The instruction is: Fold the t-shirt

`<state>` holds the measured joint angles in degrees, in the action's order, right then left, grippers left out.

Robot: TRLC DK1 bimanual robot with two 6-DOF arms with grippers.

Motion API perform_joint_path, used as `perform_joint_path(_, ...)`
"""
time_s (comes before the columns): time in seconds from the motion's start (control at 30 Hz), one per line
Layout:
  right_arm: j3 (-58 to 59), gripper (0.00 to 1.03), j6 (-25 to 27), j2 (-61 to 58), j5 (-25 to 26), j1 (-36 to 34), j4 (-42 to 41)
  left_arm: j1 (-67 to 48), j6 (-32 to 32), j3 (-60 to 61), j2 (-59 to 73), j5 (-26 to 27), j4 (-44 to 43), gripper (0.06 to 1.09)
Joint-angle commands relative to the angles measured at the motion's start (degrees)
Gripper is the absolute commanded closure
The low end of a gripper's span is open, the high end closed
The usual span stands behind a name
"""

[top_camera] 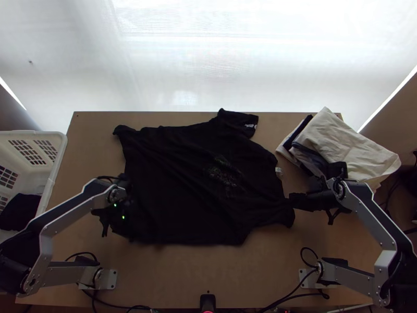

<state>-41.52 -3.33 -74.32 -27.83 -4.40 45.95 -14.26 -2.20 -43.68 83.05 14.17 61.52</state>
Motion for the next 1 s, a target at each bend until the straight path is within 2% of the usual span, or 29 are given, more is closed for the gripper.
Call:
perform_joint_path(0.0, -0.1, 1.00, -0.1, 3.1, 0.0, -0.1, 0.2, 15.0, 0.7, -7.7, -0.1, 9.1, -0.3, 1.05)
perform_joint_path(0.13, -1.1, 1.00, 0.3, 7.7, 0.1, -0.1, 0.2, 23.3, 5.6, -14.8, -2.8, 16.8, -0.3, 1.05)
perform_joint_path(0.27, -3.5, 1.00, 0.2, 14.1, 0.1, -0.1, -0.8, 26.8, 14.1, -18.6, -6.8, 24.7, -0.3, 1.05)
perform_joint_path(0.47, -8.9, 1.00, -0.4, 17.5, 0.0, 0.4, -3.3, 28.4, 22.1, -21.9, -8.2, 26.2, -3.4, 1.05)
perform_joint_path(0.7, -15.7, 1.00, -4.3, 16.8, 0.2, 1.2, -14.0, 30.5, 28.1, -24.3, -8.7, 26.9, -7.4, 1.05)
perform_joint_path(0.9, -21.1, 1.00, -5.8, 10.6, 6.7, 5.5, -24.2, 28.9, 33.7, -26.3, -8.0, 26.3, -14.9, 1.05)
perform_joint_path(0.97, -23.1, 1.00, -5.8, 7.5, 8.7, 7.0, -26.1, 26.2, 34.1, -27.7, -6.1, 22.0, -16.7, 1.05)
